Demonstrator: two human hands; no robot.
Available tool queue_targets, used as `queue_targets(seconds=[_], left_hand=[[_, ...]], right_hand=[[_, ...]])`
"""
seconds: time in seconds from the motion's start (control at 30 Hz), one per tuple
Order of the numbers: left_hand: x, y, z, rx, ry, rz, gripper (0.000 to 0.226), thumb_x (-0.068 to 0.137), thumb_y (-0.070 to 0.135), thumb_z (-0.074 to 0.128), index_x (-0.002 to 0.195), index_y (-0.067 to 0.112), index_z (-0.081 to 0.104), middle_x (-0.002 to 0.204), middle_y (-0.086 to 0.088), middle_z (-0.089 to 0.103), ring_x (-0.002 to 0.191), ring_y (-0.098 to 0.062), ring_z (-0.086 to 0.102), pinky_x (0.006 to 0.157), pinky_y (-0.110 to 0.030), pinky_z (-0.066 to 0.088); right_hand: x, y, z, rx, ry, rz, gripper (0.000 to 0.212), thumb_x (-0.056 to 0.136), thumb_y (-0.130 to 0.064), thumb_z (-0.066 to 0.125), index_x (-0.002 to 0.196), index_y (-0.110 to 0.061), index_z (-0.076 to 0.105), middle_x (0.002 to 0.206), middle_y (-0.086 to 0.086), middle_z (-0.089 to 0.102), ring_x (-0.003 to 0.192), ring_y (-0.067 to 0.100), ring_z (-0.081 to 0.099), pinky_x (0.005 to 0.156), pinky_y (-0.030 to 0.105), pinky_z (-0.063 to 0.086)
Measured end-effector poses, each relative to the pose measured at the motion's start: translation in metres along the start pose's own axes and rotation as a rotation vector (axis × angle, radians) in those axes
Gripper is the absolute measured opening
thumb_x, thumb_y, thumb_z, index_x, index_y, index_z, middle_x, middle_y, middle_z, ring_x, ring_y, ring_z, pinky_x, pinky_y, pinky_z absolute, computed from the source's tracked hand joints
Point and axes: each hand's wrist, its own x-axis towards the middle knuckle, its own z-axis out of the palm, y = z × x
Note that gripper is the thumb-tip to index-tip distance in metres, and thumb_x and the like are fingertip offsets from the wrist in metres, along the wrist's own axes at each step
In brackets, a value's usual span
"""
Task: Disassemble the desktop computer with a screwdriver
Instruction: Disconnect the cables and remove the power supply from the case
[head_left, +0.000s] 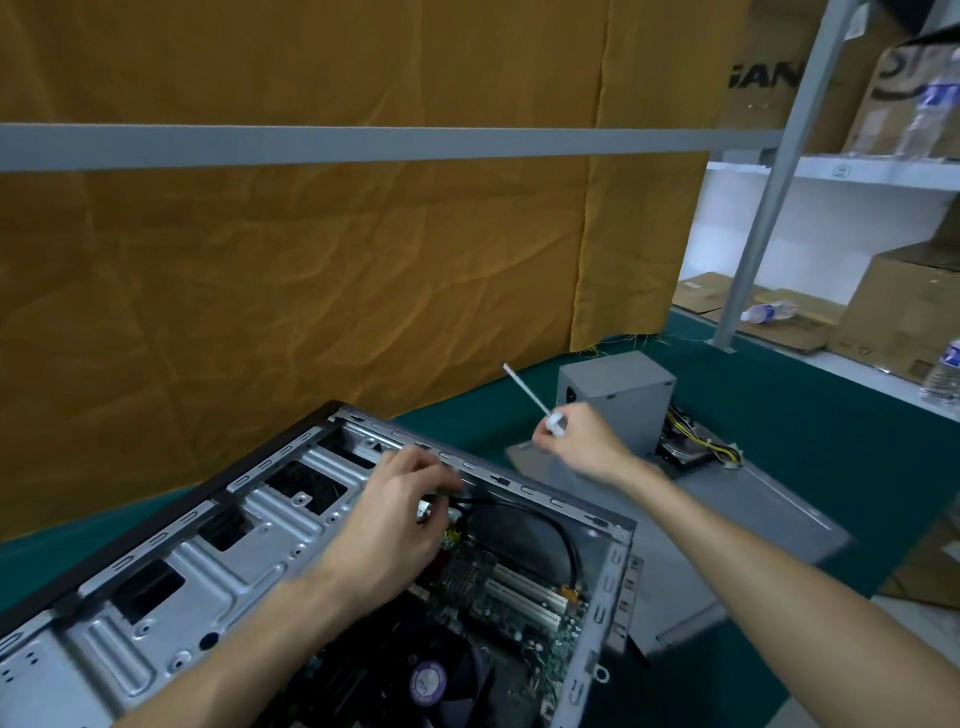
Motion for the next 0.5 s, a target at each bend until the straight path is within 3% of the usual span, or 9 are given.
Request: queue_targets(seconds=[0.1,0.27,0.5], left_hand=[[0.001,-0.003,-0.001,0.002,0.017,-0.008,0.021,0.098,0.012,0.059,0.109,0.022,0.073,0.110,0.011,0.053,0.107,-0.007,0.046,0.088,-0.005,0.031],[0.002,-0.006,-0.001,0.004,0.010,-0.017,0.020,0.098,0.011,0.058,0.102,0.025,0.072,0.107,0.015,0.053,0.105,-0.006,0.047,0.086,-0.010,0.035],[0.004,-0.008,0.000,0.012,0.000,-0.011,0.022,0.098,0.011,0.058,0.100,0.027,0.073,0.104,0.017,0.054,0.104,-0.003,0.048,0.087,-0.013,0.038]], right_hand=[[0.015,0.029,0.026,-0.127,-0.010,0.037,0.023,0.093,-0.016,0.067,0.071,-0.016,0.065,0.075,0.005,0.067,0.074,0.026,0.065,0.058,0.029,0.045],[0.032,0.050,0.055,-0.162,-0.004,0.039,0.020,0.093,-0.024,0.065,0.076,-0.013,0.067,0.079,0.008,0.070,0.077,0.029,0.068,0.071,0.043,0.056],[0.042,0.055,0.069,-0.219,0.070,0.109,0.017,0.095,-0.028,0.061,0.082,-0.017,0.066,0.080,0.004,0.064,0.074,0.026,0.061,0.063,0.031,0.044]])
